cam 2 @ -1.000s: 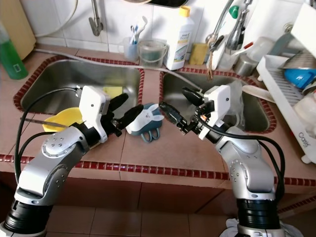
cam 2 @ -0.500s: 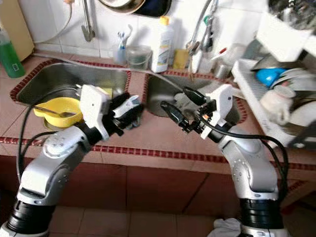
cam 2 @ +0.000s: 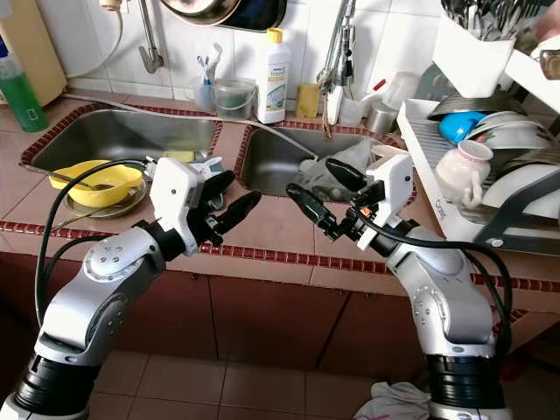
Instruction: Kitchen organization
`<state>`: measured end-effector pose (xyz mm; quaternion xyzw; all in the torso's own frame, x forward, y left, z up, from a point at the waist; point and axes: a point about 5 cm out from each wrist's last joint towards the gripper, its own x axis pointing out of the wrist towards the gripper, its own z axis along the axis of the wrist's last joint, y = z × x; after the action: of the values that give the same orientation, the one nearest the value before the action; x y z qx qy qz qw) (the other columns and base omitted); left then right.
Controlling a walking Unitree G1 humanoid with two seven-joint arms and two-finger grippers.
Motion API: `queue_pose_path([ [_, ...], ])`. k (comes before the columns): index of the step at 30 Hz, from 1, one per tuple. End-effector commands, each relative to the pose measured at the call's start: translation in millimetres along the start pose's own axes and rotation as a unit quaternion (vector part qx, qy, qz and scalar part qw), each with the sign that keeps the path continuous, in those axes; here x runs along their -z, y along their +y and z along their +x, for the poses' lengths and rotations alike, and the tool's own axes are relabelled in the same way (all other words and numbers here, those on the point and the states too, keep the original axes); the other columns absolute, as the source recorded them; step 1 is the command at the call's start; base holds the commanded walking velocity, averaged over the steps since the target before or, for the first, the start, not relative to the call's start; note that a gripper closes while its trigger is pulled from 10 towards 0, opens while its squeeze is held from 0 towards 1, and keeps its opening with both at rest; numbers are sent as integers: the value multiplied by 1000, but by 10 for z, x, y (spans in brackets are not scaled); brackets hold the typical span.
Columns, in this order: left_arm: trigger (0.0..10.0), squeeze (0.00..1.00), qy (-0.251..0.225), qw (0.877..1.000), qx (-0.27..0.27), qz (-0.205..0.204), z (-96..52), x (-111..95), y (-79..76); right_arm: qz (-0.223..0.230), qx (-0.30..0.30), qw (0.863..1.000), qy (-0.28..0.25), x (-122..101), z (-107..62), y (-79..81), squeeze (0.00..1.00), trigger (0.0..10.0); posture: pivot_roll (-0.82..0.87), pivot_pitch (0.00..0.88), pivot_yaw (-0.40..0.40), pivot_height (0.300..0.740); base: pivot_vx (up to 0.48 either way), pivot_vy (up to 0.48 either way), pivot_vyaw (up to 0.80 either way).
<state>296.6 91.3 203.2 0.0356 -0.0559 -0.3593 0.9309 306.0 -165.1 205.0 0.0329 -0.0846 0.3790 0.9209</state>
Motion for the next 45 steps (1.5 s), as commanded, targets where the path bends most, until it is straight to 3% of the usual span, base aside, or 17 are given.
queue_pose_path([
  [1,10000,0,-8,1000,0,6,-6,-44,27,-4,-6,1000,-9,-42,12,11,0,10000,57,49,-74,740,461,0,0],
  [20,10000,0,-13,1000,0,3,5,-58,33,-6,-6,1000,2,-9,-17,3,0,10000,55,47,-75,740,475,0,0],
  [29,10000,0,-25,999,-15,-13,1,-84,36,5,-14,1000,14,38,-46,9,0,10000,54,44,-78,740,0,0,0],
  [30,10000,0,-27,999,-16,-12,0,-86,37,9,-16,1000,16,46,-52,12,1000,10000,54,44,-78,740,0,0,0],
  [35,10000,0,-34,999,-8,-12,-30,-106,49,31,-29,999,31,117,-119,15,1000,10000,48,41,-80,740,0,0,0],
  [37,10000,0,-31,999,6,10,-62,-138,72,35,-37,998,43,176,-163,13,1000,10000,48,41,-81,740,0,0,0],
  [42,10000,0,-17,999,6,42,-185,-189,240,53,-48,995,68,286,-244,-4,1000,10000,46,43,-79,740,0,0,0],
  [45,10000,0,17,997,-5,77,-308,-159,369,60,-56,993,82,348,-283,4,1000,10000,47,49,-76,740,0,0,0],
])
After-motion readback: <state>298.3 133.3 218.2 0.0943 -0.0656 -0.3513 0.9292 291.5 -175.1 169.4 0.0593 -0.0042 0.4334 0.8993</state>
